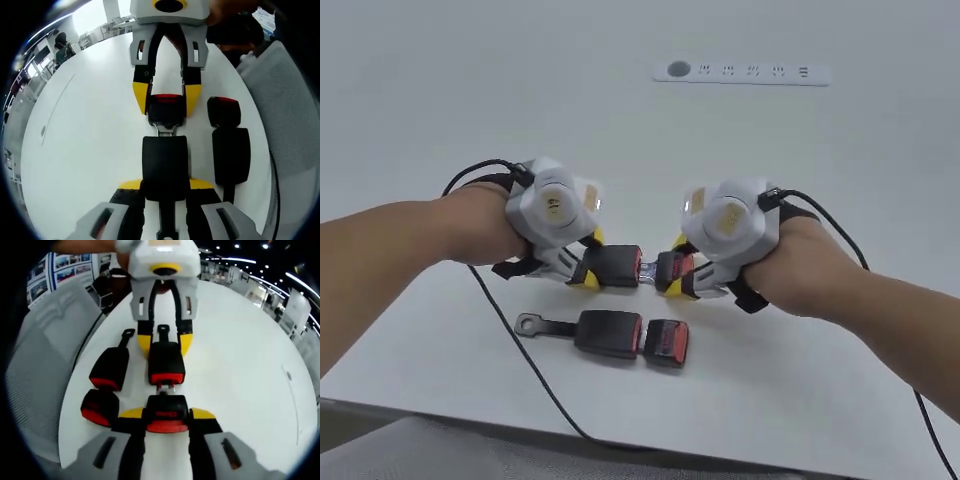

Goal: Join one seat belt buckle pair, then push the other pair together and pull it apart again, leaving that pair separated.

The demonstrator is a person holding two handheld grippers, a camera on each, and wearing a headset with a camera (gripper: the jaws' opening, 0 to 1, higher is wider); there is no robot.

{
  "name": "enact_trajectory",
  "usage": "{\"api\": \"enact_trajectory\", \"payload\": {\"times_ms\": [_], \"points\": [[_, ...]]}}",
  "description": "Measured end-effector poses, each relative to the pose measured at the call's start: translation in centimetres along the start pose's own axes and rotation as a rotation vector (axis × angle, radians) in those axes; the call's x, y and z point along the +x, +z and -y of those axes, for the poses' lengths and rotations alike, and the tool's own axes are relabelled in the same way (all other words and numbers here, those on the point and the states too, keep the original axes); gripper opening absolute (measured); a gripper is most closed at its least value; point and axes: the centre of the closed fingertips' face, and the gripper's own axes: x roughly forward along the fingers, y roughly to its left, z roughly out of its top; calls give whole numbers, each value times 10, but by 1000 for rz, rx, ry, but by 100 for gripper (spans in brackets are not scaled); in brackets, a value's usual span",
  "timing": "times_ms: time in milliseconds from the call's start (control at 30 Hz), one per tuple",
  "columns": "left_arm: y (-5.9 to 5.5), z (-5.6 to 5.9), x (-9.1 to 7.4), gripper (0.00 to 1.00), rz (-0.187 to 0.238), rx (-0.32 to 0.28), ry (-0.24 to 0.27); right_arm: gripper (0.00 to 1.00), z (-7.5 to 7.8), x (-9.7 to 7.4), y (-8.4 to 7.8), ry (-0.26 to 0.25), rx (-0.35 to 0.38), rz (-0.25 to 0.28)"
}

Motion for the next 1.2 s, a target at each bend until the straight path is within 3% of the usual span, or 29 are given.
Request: {"api": "enact_trajectory", "payload": {"times_ms": [200, 267, 567, 1000, 1200], "points": [[0, 0, 0, 31, -1, 1, -1, 30, -2, 7, 10, 4, 27, 34], [0, 0, 0, 31, -3, 3, -2, 30, -1, 11, 14, -7, 31, 14], [0, 0, 0, 31, -1, -1, -2, 31, -1, 9, 11, -5, 34, 24], [0, 0, 0, 32, -39, 6, -2, 32, -1, 6, 8, -12, 38, 17], [-1, 0, 0, 32, -38, -1, 1, 32, -1, -2, -4, -16, 44, 8]]}}
